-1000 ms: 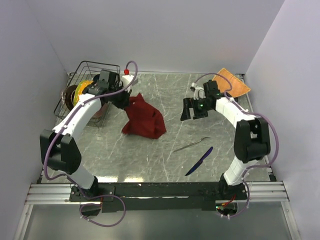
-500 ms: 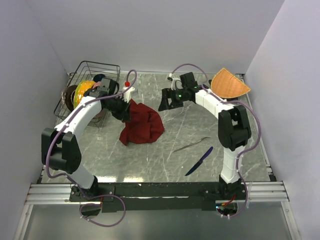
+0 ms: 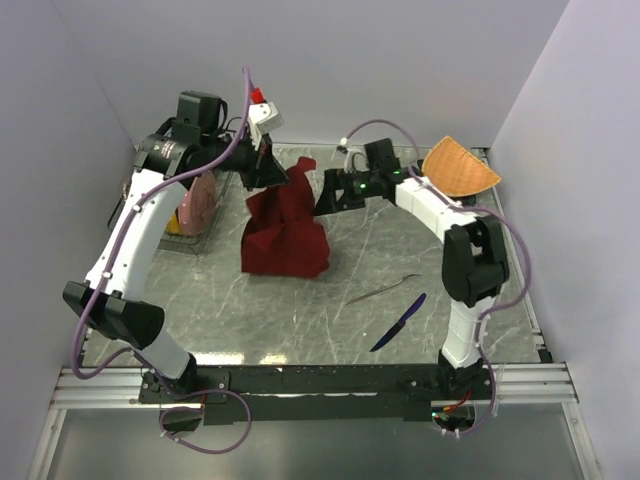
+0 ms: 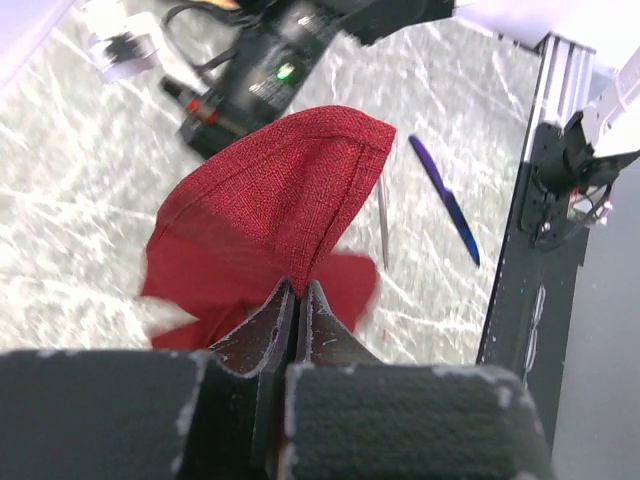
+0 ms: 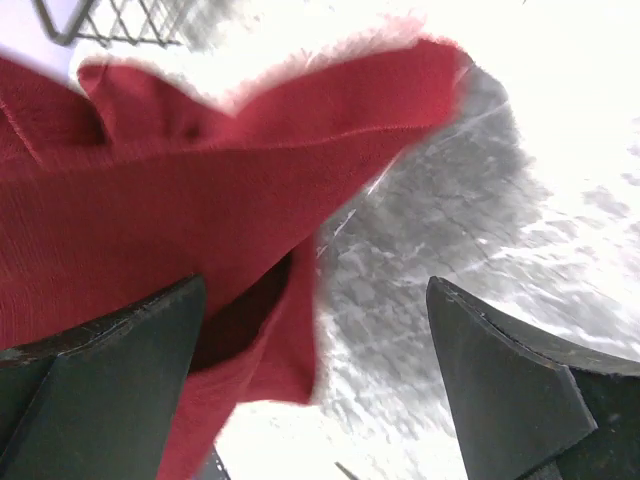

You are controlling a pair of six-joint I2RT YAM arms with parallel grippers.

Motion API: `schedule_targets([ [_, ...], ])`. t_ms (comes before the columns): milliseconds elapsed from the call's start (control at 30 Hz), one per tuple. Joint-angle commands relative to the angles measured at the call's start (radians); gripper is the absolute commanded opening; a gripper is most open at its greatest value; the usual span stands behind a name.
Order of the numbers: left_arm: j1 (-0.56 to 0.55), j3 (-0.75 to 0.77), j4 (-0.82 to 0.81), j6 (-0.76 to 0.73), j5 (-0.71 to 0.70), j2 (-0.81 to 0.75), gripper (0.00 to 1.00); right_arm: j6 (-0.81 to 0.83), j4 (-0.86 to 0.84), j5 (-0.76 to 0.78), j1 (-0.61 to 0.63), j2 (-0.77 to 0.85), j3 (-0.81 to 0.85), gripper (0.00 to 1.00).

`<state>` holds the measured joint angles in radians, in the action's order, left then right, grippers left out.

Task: Fold the napkin into a case and place the utensils inside
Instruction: Pick up the crumpled napkin from the center of the board, then pass from the left arm to the right

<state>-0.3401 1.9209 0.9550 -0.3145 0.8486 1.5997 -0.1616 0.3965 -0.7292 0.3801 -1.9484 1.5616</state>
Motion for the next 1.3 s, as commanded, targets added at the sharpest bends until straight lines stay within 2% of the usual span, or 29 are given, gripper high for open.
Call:
schedule_targets([
  [0, 0.000, 0.099, -0.035, 0.055, 0.070, -0.027, 0.01, 0.046, 0.043, -0.022, -0.079, 0.183, -0.023, 1.00],
  [167, -0.023, 0.046, -0.055, 0.097, 0.066, -0.053, 0.01, 0.077, 0.096, -0.058, -0.173, 0.261, -0.046, 1.00],
  [233, -0.023, 0.029, -0.029, 0.052, 0.087, -0.041, 0.01, 0.097, 0.100, -0.058, -0.176, 0.281, -0.061, 1.00],
  [300, -0.023, 0.076, 0.036, -0.003, 0.121, -0.018, 0.01, 0.097, 0.081, -0.075, -0.172, 0.308, -0.084, 1.00],
  [500, -0.023, 0.078, 0.083, -0.037, 0.201, -0.021, 0.05, 0.137, -0.028, -0.131, -0.141, 0.428, -0.116, 1.00],
  [767, -0.054, 0.044, 0.122, -0.046, 0.251, -0.027, 0.08, 0.382, -0.169, -0.099, -0.050, 0.637, -0.186, 1.00],
  [867, -0.060, 0.007, 0.091, -0.025, 0.250, -0.046, 0.08, 0.436, -0.151, -0.105, -0.003, 0.660, -0.161, 1.00],
  [967, -0.062, -0.010, 0.076, -0.006, 0.254, -0.053, 0.08, 0.507, -0.111, -0.085, 0.060, 0.675, -0.134, 0.98],
  [1267, -0.092, -0.042, 0.091, -0.008, 0.254, -0.057, 0.08, 0.662, -0.091, 0.019, 0.167, 0.712, -0.132, 0.72],
])
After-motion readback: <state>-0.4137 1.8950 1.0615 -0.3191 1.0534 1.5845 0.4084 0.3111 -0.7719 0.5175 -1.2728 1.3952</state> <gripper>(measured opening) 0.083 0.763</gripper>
